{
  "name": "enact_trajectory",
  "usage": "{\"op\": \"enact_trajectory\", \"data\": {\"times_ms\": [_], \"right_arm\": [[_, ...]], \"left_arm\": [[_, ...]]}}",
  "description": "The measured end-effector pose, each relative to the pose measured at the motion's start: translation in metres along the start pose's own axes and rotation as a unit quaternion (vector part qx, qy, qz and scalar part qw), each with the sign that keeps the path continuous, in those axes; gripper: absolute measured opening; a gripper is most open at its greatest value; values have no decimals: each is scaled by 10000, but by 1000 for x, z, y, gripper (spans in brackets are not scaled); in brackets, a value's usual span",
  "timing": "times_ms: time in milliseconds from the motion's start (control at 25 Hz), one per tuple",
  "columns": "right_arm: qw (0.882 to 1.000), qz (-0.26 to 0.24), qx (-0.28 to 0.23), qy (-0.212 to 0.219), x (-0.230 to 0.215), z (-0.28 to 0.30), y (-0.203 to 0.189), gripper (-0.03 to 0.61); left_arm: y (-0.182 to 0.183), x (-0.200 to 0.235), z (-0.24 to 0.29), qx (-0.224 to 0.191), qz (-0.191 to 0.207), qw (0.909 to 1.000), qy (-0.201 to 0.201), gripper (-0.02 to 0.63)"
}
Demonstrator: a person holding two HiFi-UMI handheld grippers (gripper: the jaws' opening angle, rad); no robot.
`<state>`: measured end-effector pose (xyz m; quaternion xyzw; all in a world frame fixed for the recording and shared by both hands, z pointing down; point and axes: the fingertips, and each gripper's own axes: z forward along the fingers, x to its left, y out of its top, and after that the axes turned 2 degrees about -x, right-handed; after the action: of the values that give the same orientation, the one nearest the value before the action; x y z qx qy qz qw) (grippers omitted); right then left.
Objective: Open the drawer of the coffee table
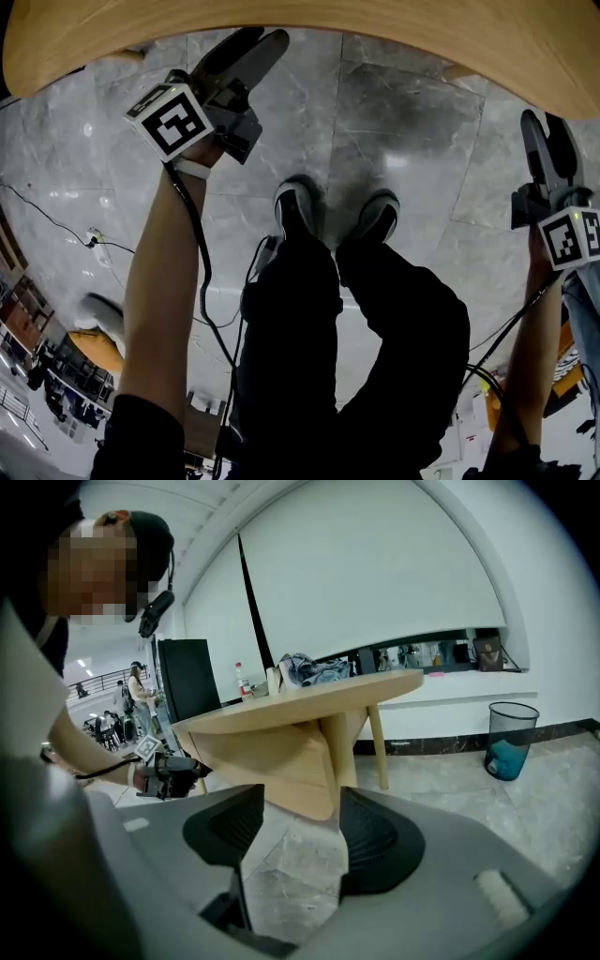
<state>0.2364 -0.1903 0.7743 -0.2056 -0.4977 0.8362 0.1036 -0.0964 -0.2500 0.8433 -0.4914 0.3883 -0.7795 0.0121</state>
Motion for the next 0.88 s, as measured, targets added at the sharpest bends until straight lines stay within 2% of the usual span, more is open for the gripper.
{"op": "enact_trajectory", "data": {"times_ms": [240,400,600,880], "right_arm": [[9981,6,-567,240,-2,18,18,306],[9976,-91,-631,268,-1,30,24,311],[9980,-222,-540,245,2,34,25,294],[9982,-402,-423,101,7,23,15,278]], "left_arm": [[23,-4,15,-604,-153,9961,-629,314],[26,-9,19,-767,-268,9929,-866,324],[27,-12,17,-842,-426,9909,-956,324],[14,-13,5,-696,-626,9922,-825,324]]}}
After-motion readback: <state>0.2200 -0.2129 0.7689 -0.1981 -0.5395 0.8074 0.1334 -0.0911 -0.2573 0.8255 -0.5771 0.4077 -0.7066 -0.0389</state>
